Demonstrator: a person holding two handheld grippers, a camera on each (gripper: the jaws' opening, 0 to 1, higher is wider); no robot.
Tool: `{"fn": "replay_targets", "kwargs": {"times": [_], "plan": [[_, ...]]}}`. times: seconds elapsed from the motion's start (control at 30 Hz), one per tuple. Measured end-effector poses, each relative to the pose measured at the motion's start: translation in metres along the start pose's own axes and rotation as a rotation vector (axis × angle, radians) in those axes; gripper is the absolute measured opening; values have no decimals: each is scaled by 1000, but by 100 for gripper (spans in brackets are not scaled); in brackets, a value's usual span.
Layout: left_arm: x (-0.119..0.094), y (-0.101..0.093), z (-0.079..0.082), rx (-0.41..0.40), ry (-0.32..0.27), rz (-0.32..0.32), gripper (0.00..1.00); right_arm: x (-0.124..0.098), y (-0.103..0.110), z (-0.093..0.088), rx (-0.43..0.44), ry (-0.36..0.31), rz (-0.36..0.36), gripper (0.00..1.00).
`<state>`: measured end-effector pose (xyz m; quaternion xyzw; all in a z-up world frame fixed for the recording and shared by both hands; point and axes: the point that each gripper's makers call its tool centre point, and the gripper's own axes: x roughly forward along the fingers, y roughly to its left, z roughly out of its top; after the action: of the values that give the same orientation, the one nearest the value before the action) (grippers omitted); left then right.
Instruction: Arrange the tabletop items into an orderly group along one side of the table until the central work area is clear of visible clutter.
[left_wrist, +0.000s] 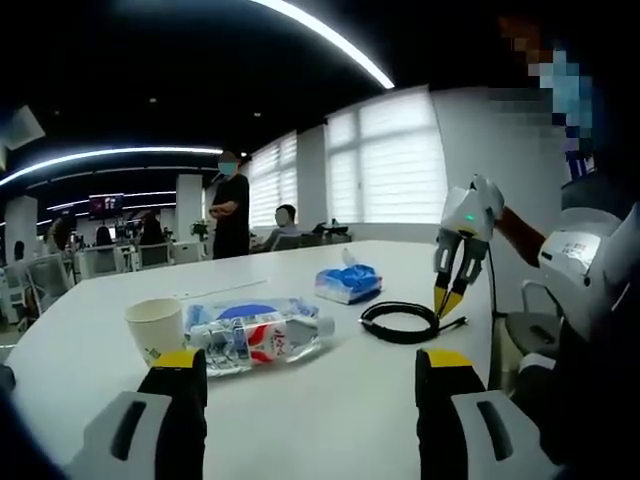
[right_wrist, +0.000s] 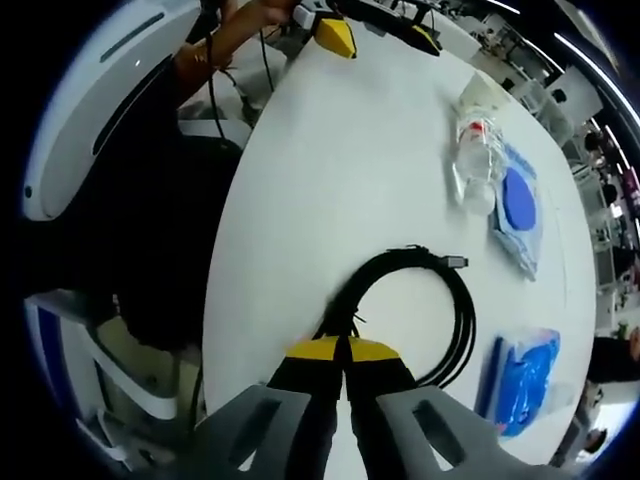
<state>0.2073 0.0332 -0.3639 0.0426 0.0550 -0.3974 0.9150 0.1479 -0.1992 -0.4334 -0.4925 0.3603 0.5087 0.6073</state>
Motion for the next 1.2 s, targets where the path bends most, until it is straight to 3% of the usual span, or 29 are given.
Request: {"fn": "replay_targets", "kwargs": {"times": [0.6,1.2], "plan": [[2,-4,0,6,-1,0,84,-1,-4,-4,1,4,-11,1],[3,0,5,43,7,-19,83,-7,-13,-3,-16,14,-48,10]]}}
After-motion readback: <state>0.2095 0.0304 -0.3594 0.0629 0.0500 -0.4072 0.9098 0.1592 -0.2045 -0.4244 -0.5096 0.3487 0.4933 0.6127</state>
